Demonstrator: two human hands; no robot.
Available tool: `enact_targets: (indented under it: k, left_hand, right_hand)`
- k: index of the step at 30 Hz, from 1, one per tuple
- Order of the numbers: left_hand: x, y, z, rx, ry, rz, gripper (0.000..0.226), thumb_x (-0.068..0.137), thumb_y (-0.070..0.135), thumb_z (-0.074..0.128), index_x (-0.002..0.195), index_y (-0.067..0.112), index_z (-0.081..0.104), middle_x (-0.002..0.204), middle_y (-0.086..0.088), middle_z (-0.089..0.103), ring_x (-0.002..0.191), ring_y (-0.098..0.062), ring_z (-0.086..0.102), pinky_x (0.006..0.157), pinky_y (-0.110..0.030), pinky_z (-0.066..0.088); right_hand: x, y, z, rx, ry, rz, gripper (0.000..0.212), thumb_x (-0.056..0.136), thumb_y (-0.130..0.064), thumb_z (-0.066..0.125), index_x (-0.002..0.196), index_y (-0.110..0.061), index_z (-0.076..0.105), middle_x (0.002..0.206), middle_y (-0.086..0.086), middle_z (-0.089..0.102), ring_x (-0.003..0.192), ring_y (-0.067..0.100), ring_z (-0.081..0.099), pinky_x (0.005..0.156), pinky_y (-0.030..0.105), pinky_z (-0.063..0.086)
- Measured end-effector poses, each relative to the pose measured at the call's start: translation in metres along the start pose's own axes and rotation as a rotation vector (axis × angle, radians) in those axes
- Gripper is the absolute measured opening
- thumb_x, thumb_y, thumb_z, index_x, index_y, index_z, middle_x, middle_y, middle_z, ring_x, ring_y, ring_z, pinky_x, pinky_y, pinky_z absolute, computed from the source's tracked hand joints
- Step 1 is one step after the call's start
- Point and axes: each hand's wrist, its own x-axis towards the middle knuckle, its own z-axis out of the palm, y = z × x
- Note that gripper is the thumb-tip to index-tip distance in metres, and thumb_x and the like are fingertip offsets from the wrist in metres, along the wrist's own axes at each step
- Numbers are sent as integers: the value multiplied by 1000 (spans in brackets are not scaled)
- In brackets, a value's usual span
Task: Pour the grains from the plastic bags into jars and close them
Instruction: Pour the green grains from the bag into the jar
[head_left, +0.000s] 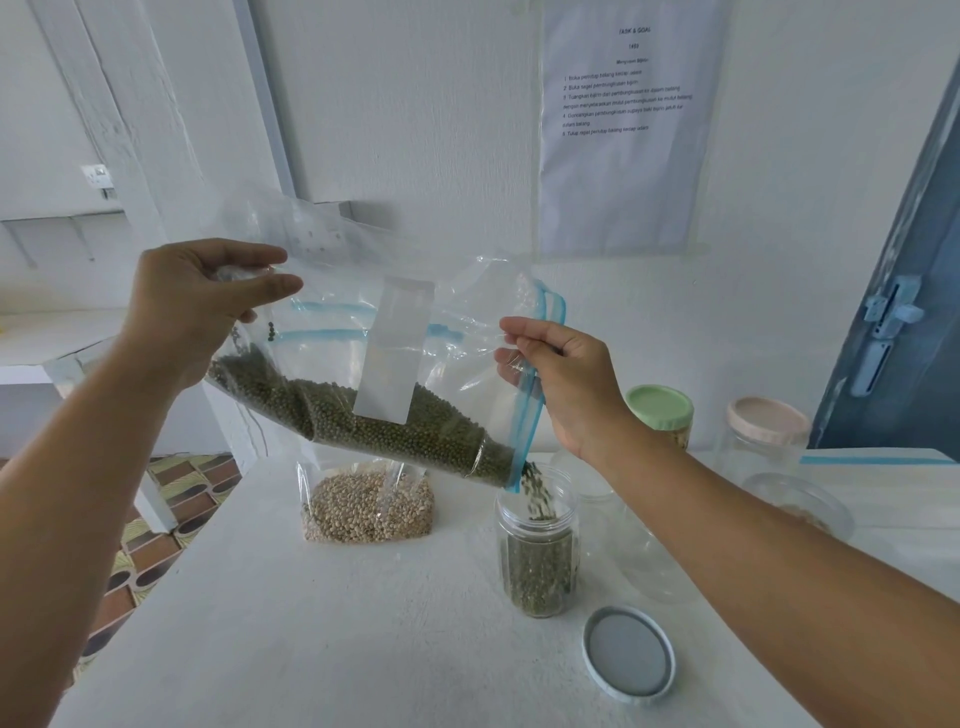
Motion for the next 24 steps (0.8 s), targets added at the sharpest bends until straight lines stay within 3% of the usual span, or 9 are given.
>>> enact_targets:
  k: [9,18,24]
  left_hand:
    - [4,-5,0,-16,-12,10,41,70,29,94,108,23,81,85,8,77,59,-10,54,56,-17,49]
    - [-2,-15,2,-52,-16,-2,29,65,35,94,93,33,83,98,-6,78,68,-19,55,55,-19,49]
    - [1,-16,2,-59,-19,0,34,64,39,95,95,33,83,94,0,78,70,-23,55,57,-23,48]
  right_hand:
    - [1,1,-2,4,-6,-5,25,102,4,56,105,-9,78,106,12,73,90,23,75,88,39,63]
    - [0,5,-5,-18,-13,-1,25,102,4,56,104,-9,78,104,9,74,90,22,75,89,40,63]
    - [0,4,-5,-18,-7,-5,25,103,4,56,106,-8,77,104,10,73,90,22,75,88,39,63]
